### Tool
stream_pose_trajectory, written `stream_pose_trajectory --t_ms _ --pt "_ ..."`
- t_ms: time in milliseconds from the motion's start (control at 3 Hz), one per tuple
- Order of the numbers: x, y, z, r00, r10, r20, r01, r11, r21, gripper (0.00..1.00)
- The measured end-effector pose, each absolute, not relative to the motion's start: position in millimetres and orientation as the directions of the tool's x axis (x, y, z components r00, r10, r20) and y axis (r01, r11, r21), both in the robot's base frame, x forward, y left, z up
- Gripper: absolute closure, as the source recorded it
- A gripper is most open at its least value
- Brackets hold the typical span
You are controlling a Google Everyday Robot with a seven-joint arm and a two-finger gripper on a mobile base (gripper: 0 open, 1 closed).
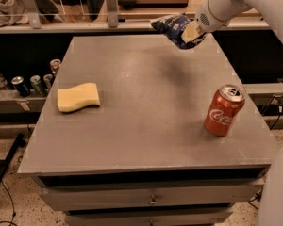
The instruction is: Move blue chip bag near sponge
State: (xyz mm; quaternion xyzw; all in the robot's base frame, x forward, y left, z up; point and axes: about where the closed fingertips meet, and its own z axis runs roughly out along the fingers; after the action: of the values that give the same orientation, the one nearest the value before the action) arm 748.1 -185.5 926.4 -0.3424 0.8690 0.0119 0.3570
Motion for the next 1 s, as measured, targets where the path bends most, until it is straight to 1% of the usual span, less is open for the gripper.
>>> stream_pose_trajectory --t_ms 333,667,1000 --pt "729.0 -151.2 942.4 -0.375 -0.656 -0.655 -0.734 0.642 -0.222 1.0" --pt "705.7 -110.8 952.9 -0.221 -0.695 -0.684 -0.852 0.479 -0.211 1.0" --pt "683.9 -73.4 955.8 -0.103 -0.697 -0.709 -0.925 0.33 -0.19 1.0"
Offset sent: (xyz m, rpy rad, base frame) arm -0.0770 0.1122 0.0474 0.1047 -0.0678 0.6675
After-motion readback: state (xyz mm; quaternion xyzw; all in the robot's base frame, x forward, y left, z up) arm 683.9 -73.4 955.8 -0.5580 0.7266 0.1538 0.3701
